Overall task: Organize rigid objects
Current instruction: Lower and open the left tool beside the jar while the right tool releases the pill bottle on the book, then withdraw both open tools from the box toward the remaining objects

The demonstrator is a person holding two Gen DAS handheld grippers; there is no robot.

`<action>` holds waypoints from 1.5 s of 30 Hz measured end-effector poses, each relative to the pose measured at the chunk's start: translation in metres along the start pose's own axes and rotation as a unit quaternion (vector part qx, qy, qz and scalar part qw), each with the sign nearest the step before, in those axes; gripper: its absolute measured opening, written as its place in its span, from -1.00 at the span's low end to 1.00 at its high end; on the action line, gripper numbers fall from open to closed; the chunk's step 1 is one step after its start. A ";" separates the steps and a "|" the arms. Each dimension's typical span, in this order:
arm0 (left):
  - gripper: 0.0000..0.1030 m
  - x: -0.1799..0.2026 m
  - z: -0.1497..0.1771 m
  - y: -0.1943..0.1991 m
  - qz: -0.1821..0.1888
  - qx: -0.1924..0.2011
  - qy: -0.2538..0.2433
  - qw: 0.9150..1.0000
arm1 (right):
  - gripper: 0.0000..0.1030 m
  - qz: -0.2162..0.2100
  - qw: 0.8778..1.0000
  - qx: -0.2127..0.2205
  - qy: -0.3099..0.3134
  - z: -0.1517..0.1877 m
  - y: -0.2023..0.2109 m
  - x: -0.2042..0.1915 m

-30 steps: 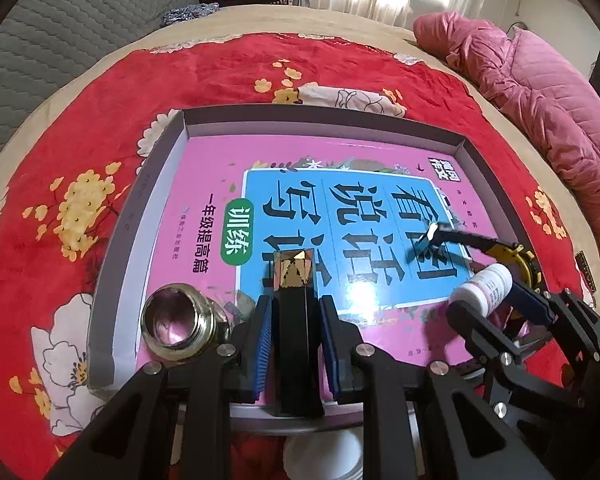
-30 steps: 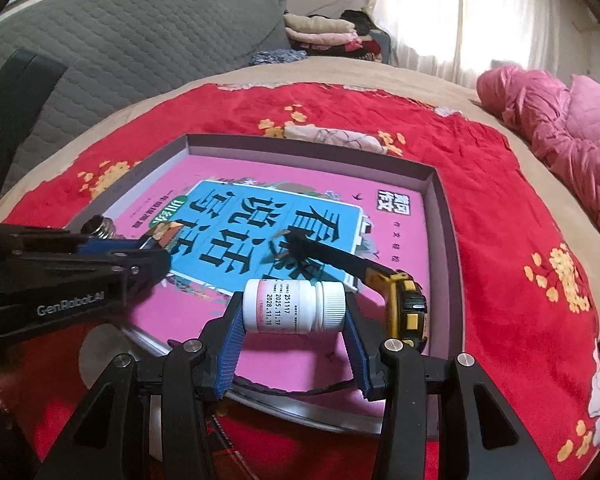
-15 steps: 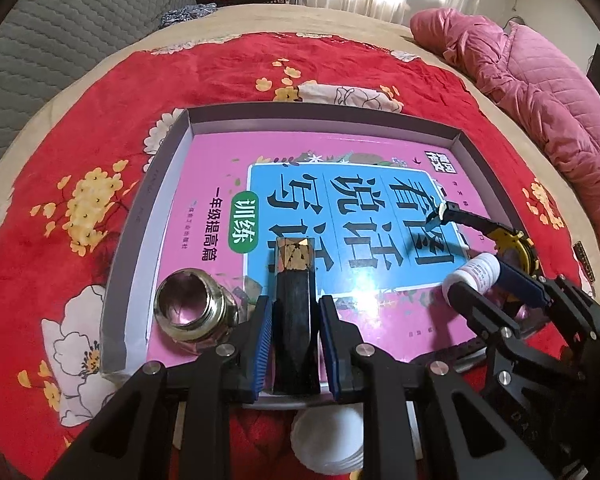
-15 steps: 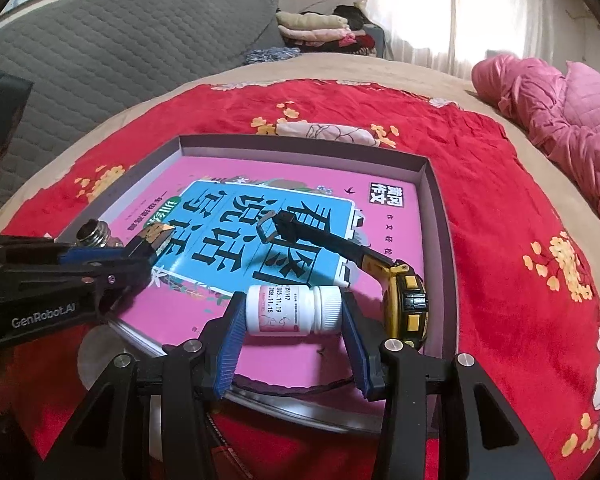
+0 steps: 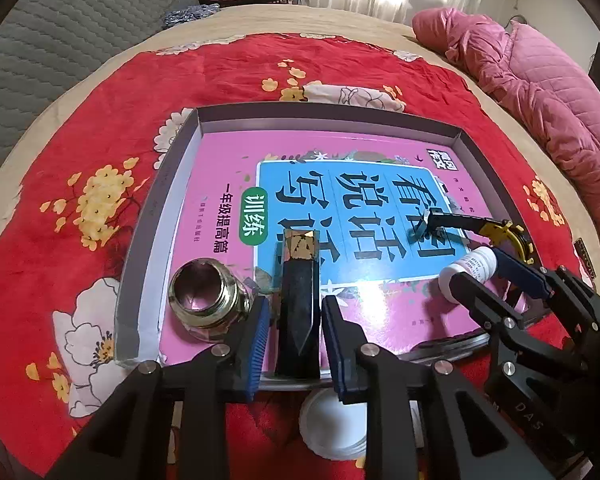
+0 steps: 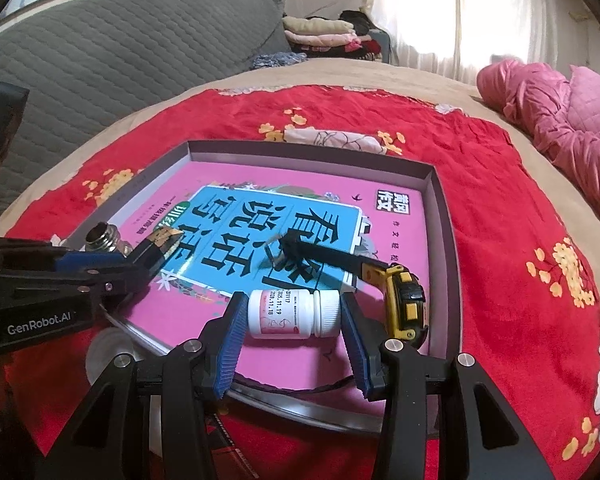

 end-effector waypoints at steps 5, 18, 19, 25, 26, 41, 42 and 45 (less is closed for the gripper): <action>-0.43 0.000 0.000 0.004 -0.003 0.001 0.000 1.000 | -0.05 0.000 1.000 0.001 0.000 -0.001 0.001 -0.001; -0.22 0.002 -0.001 0.014 -0.014 0.010 -0.004 1.000 | 0.04 -0.001 1.000 0.026 -0.012 -0.006 0.012 0.005; -0.21 0.002 -0.002 0.016 -0.016 0.012 -0.006 1.000 | 0.04 -0.001 1.000 0.027 -0.012 -0.006 0.012 0.005; -0.20 0.006 -0.004 0.023 -0.026 0.019 -0.018 0.999 | 0.05 -0.003 0.999 0.047 -0.014 -0.009 0.020 0.006; -0.20 0.007 -0.004 0.024 -0.026 0.020 -0.019 0.999 | 0.05 -0.005 0.999 0.051 -0.015 -0.010 0.022 0.006; 0.07 0.014 -0.002 0.043 -0.022 0.031 -0.031 0.999 | 0.33 0.007 0.991 0.128 -0.034 -0.012 0.059 0.024; 0.07 0.013 -0.002 0.045 -0.021 0.032 -0.031 0.999 | 0.33 0.009 0.991 0.130 -0.037 -0.011 0.061 0.026; 0.07 0.012 0.000 0.050 -0.018 0.034 -0.028 0.999 | 0.33 0.014 0.990 0.133 -0.041 -0.007 0.066 0.029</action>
Point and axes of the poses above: each gripper's, at about its wrist camera, not at the fingertips, and y roughly against the way its jaws point, x to its right, z to its underside, the point moved 2 cm from there along -y, roughly the way its jaws point, and after that the axes turned 14 degrees about z, right-handed, at the moved point
